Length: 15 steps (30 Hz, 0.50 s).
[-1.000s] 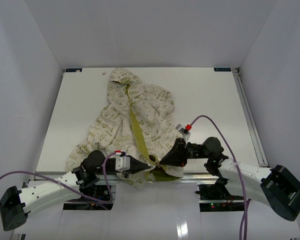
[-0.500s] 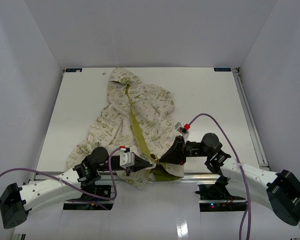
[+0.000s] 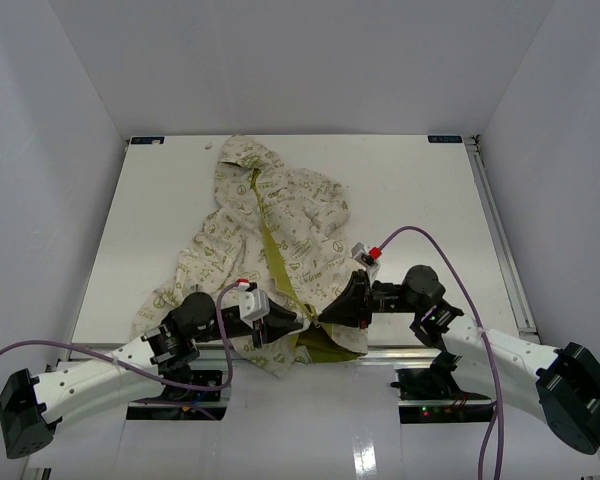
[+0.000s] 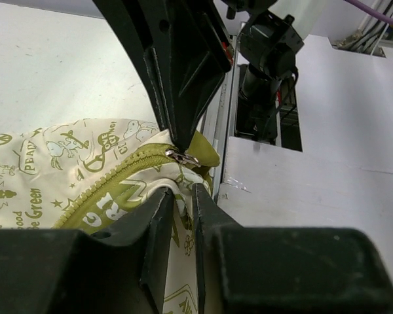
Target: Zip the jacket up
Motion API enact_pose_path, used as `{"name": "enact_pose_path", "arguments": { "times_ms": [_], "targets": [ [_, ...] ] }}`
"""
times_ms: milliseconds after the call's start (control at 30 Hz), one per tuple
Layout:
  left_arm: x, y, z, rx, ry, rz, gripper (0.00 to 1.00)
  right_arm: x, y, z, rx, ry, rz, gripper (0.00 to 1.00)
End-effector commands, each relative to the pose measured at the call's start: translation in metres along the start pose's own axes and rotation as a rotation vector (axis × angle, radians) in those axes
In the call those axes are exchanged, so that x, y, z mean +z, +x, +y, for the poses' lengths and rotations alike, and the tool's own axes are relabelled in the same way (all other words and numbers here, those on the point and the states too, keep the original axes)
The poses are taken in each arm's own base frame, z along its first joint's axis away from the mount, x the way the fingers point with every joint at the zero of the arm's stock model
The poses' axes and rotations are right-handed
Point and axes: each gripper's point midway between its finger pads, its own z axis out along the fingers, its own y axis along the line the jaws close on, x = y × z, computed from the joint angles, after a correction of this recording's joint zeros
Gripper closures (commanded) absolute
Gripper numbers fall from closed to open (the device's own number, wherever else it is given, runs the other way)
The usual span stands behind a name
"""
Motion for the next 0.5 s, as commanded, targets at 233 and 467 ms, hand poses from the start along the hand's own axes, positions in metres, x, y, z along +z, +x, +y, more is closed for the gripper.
{"name": "enact_pose_path", "arguments": {
  "times_ms": [233,467],
  "targets": [
    [0.008,-0.025,-0.006,-0.1,0.018,-0.038,0.48,0.002,-0.023,0.0,-0.051,0.021,-0.071,0.92],
    [0.008,-0.027,0.001,-0.137,-0.027,-0.04,0.37,0.001,-0.023,0.0,-0.049,0.026,-0.087,0.92]
  ]
}}
